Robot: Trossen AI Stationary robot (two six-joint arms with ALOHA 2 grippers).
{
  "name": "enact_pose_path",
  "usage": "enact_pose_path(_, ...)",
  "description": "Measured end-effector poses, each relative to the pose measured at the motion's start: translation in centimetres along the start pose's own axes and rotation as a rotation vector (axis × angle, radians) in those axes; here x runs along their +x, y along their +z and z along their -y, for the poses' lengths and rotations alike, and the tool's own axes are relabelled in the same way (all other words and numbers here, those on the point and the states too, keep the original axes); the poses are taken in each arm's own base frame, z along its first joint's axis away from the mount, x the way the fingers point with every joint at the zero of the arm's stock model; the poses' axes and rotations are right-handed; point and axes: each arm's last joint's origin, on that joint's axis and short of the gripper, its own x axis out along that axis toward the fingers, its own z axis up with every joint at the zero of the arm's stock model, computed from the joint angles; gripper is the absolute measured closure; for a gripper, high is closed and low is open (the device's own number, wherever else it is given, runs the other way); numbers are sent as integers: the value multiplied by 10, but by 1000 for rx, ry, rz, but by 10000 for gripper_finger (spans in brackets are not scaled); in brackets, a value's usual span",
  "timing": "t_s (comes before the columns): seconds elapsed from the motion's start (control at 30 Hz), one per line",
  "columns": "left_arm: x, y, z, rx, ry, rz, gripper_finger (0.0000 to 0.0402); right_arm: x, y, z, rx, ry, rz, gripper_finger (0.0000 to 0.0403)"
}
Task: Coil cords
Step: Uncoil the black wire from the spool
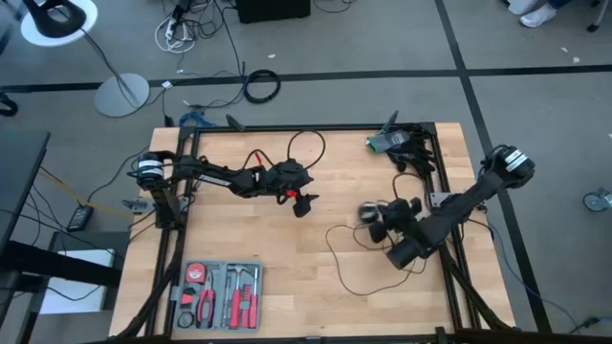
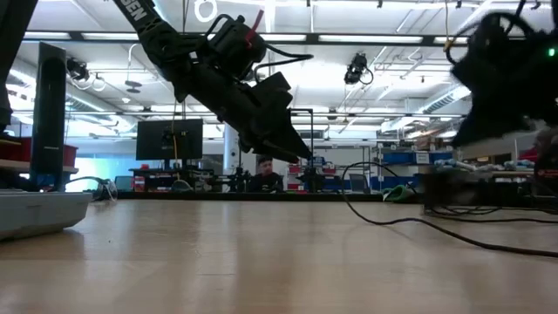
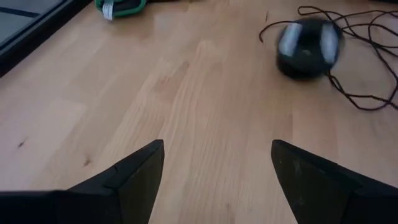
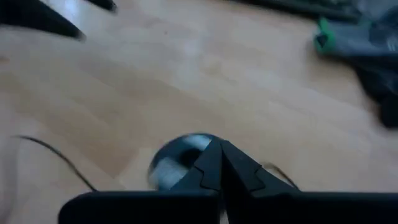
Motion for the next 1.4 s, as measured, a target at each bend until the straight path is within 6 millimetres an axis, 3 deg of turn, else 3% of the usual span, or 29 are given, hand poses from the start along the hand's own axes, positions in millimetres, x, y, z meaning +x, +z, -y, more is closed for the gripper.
enact_pose_path(0.2,0,-1,0,1,1,-13,101,-14,17,10,37,61,10,402)
enact_pose_path(0.4,0,-2,0,-4,-2,-21,101,-13,21,11,84,63,-31,403)
enact_pose_path(0.63,0,4,4,-7,-83,10,101,5,14,-11,48,83,-103,403)
enact_pose_path(0.9,-1,38,15,14,-96,58,101,10,-1,-29,50,142,-93,401)
enact_pose_path(1.0,6,48,17,16,-100,62,101,4,-5,-32,58,181,-112,402)
enact_pose_path(1.4,72,64,50,170,-155,-149,101,-22,-22,-30,40,279,-144,402)
